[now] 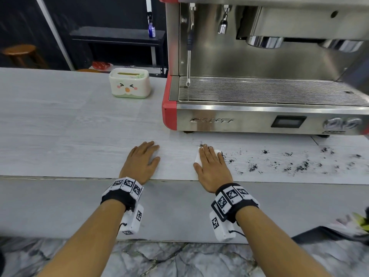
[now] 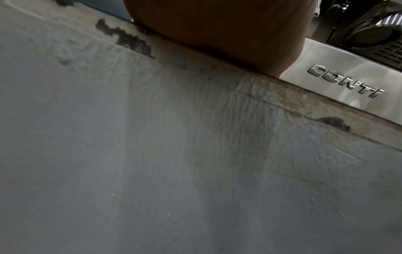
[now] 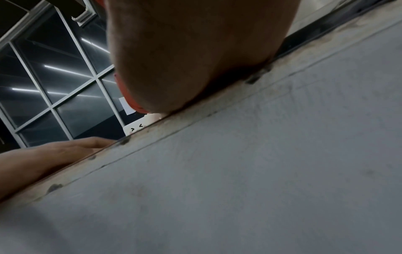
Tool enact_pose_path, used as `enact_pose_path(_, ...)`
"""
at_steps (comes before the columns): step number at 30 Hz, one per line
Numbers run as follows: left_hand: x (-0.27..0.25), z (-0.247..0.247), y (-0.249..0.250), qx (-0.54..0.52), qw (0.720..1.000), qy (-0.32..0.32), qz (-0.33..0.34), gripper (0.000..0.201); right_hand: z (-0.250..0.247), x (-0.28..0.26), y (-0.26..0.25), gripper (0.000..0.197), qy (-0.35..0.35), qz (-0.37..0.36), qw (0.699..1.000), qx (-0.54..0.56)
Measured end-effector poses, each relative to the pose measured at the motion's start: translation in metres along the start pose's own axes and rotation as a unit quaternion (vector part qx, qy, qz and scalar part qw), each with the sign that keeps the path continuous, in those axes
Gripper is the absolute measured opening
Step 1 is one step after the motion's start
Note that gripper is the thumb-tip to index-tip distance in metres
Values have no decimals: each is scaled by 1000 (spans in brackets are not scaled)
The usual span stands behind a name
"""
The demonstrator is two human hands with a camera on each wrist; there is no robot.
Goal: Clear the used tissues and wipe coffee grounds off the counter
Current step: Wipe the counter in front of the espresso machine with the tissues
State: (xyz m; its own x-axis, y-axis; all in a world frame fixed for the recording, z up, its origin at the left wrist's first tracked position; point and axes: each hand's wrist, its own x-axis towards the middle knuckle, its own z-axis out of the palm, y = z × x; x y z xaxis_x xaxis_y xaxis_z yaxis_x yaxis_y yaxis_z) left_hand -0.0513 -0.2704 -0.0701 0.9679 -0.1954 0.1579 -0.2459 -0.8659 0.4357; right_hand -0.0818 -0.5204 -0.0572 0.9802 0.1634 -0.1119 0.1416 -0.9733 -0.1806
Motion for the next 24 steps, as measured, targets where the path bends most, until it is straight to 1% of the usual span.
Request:
enact_pose_path(4, 1, -3, 1, -16, 1000, -4, -10, 57, -9, -2, 13, 62, -15, 39, 999, 7)
enact_pose_path(6, 4, -4, 1, -29, 999, -3, -18, 53, -12, -1, 9, 62, -7, 54, 998, 21)
enact_pose_path(8, 8, -5, 4, -45, 999, 9, -25, 52, -14, 2, -1, 63, 19, 47, 998, 27)
enact_pose_path(11, 17, -3, 14, -54, 998, 29, -10, 52, -13, 16, -28, 63, 44, 20, 998, 49)
enact_pose_path(15, 27, 4, 18, -50, 998, 31, 8, 53, -4, 43, -60, 63, 35, -15, 998, 55)
enact_pose_path(18, 29, 6, 14, -38, 999, 21, 3, 53, 4, 55, -67, 62, 8, -16, 999, 48)
enact_pose_path(21, 29, 8, 13, -30, 999, 24, 8, 53, 7, 60, -66, 59, 14, -22, 999, 27)
enact_pose_path(24, 28, 9, 11, -25, 999, 21, 15, 53, 5, 64, -62, 60, 20, -9, 1000, 19)
